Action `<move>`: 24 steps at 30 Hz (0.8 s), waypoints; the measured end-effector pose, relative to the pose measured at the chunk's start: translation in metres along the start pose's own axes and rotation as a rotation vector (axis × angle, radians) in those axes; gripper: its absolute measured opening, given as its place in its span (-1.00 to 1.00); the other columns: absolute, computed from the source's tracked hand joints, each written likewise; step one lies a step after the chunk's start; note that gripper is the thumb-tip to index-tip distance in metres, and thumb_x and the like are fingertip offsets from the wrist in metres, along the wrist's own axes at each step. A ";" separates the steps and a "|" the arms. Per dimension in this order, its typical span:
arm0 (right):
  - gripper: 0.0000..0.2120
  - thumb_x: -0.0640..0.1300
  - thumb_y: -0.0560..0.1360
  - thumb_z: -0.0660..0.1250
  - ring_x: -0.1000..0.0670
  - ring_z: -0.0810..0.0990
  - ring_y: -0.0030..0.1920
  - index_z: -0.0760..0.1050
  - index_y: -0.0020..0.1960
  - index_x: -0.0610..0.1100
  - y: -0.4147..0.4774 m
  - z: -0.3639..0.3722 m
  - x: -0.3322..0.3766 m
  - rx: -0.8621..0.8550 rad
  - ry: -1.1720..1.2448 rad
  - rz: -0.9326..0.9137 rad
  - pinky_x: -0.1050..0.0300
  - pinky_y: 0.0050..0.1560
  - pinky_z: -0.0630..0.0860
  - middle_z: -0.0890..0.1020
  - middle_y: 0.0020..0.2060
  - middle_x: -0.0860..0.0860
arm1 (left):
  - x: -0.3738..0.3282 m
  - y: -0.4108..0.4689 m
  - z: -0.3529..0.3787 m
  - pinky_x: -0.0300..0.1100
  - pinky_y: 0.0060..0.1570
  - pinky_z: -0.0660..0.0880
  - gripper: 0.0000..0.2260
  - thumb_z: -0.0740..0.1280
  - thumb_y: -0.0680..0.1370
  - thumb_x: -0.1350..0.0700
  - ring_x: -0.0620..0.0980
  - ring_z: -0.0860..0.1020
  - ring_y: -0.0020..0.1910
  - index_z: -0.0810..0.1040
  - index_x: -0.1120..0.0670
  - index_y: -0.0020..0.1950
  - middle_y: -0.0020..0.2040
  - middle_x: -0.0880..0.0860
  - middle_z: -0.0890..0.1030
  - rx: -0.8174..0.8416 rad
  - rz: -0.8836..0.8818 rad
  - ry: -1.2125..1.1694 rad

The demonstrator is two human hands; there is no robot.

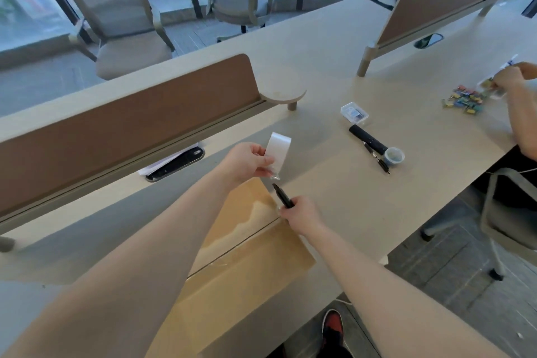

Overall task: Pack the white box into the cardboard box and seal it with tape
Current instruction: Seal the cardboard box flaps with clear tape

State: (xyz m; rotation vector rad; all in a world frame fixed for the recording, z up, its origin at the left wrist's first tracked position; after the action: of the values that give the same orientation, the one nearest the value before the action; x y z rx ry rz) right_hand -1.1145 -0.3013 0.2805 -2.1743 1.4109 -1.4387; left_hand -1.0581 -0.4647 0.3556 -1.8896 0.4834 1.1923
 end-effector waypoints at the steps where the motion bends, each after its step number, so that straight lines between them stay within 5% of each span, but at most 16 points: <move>1: -0.87 -0.04 0.50 0.39 -0.08 0.54 -0.24 0.51 -0.19 -0.02 -0.001 0.002 -0.001 -0.017 -0.003 -0.007 0.13 -0.31 0.36 0.59 -0.27 -0.03 | 0.000 -0.006 -0.004 -0.17 -0.15 0.65 -0.87 0.38 0.54 0.32 0.13 0.67 -0.19 0.57 0.34 0.07 -0.10 0.25 0.66 -0.004 0.007 -0.015; 10: -0.76 0.07 0.58 0.27 -0.12 0.52 -0.19 0.48 -0.11 -0.09 0.004 0.013 -0.002 0.006 -0.201 0.044 0.13 -0.21 0.36 0.54 -0.21 -0.06 | 0.016 -0.027 -0.024 -0.08 -0.06 0.65 -0.98 0.37 0.55 0.33 0.16 0.65 -0.17 0.56 0.24 -0.06 -0.18 0.19 0.63 -0.046 -0.002 -0.148; 13: -0.70 0.05 0.57 0.28 -0.04 0.37 -0.40 0.39 -0.22 -0.13 0.007 0.014 -0.004 0.106 -0.072 0.147 0.16 -0.36 0.30 0.43 -0.32 -0.04 | 0.020 -0.029 -0.024 -0.17 -0.15 0.66 -0.97 0.38 0.55 0.32 0.11 0.66 -0.20 0.56 0.24 -0.04 -0.13 0.20 0.64 -0.033 -0.013 -0.175; 17: -0.71 0.05 0.56 0.34 0.01 0.34 -0.41 0.41 -0.20 -0.13 0.001 0.008 -0.014 0.198 0.077 0.245 0.19 -0.42 0.30 0.42 -0.32 -0.04 | 0.019 -0.031 -0.023 -0.18 -0.17 0.66 -0.96 0.38 0.54 0.32 0.08 0.66 -0.21 0.56 0.24 -0.03 -0.14 0.18 0.64 -0.035 -0.024 -0.192; 20: -0.79 -0.04 0.59 0.25 0.01 0.37 -0.41 0.46 -0.12 -0.17 0.010 0.001 -0.028 0.150 0.145 0.271 0.16 -0.40 0.31 0.52 -0.31 -0.05 | 0.014 -0.029 -0.024 -0.20 -0.19 0.65 -0.97 0.37 0.55 0.32 0.07 0.65 -0.21 0.56 0.23 -0.05 -0.17 0.16 0.63 -0.029 -0.020 -0.218; 24: -0.84 -0.29 0.56 0.21 0.01 0.50 -0.38 0.48 -0.17 -0.16 0.026 -0.022 -0.043 0.083 -0.121 0.175 0.17 -0.35 0.46 0.57 -0.30 -0.06 | 0.008 -0.023 -0.021 -0.24 -0.26 0.63 -0.93 0.36 0.55 0.34 0.03 0.65 -0.30 0.55 0.22 -0.11 -0.24 0.14 0.62 -0.032 -0.007 -0.264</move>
State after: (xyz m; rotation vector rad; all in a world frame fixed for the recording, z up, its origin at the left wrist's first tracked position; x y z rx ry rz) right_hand -1.1508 -0.2746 0.2499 -1.9963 1.4327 -1.2595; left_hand -1.0263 -0.4674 0.3630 -1.7252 0.3139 1.4272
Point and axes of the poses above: each hand's wrist, its own y-axis towards the middle knuckle, its own z-axis out of the palm, x = y × z, the point moved 5 cm from there along y, towards the middle knuckle
